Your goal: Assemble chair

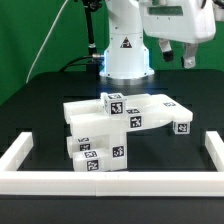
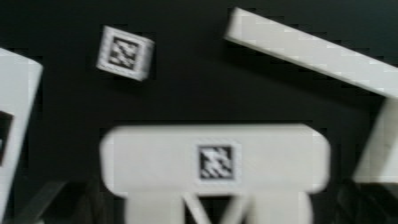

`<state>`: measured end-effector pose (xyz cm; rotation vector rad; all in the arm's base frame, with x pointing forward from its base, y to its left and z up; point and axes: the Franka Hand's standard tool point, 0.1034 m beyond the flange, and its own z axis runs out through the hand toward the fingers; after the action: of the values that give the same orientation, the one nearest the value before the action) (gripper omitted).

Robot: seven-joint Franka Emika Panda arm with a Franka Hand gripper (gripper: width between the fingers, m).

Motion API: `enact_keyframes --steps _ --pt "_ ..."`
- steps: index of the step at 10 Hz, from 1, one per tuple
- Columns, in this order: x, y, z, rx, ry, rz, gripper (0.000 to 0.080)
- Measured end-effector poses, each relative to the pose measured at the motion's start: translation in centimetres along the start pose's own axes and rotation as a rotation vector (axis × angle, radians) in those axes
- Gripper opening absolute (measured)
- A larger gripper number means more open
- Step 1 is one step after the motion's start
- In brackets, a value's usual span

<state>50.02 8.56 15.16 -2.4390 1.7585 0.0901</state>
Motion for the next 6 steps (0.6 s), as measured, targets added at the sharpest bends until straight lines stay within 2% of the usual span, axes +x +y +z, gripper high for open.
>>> enact_keyframes --steps 1,2,3,4,6 --pt "-0.8 1.4 1.5 -0.015 0.010 0.014 0.0649" --pt "-1.8 2.4 3.1 -0.050 0.014 0.034 0.0649" --pt "-2.5 2.7 4.0 -0.068 0.020 0.051 0.0649" --pt "-3.0 2.4 4.2 -0.058 0.028 0.071 0.0649" --pt "-2.9 2.5 4.2 -0.058 0.027 0.055 0.0649"
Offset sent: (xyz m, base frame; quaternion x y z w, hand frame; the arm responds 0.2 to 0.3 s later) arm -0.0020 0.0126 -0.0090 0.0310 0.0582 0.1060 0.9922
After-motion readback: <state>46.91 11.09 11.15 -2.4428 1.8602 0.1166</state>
